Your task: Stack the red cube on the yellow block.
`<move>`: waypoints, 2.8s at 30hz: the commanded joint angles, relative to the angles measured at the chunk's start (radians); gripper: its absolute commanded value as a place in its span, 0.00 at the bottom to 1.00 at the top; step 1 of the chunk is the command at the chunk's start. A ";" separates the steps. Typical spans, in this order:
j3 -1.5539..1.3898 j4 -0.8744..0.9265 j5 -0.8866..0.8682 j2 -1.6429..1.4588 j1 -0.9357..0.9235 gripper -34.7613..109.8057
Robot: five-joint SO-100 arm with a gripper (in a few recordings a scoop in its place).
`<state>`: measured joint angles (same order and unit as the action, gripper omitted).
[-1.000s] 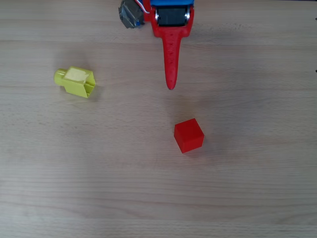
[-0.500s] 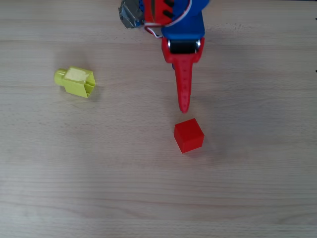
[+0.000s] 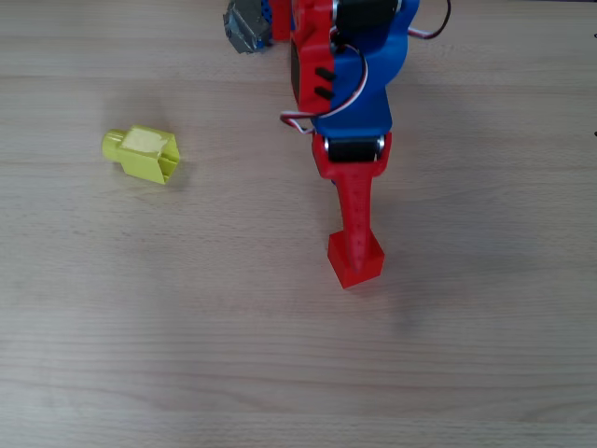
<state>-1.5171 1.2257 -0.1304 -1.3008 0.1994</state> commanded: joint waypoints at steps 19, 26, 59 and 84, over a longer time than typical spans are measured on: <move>0.034 -0.221 0.069 0.031 -0.006 0.61; 0.003 -0.278 0.112 0.043 0.025 0.50; -0.170 -0.301 -0.011 -0.259 -0.048 0.33; -0.634 -0.098 -0.121 -1.011 -0.479 0.32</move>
<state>-2.1706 1.1060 -0.2516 -2.2273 -0.2454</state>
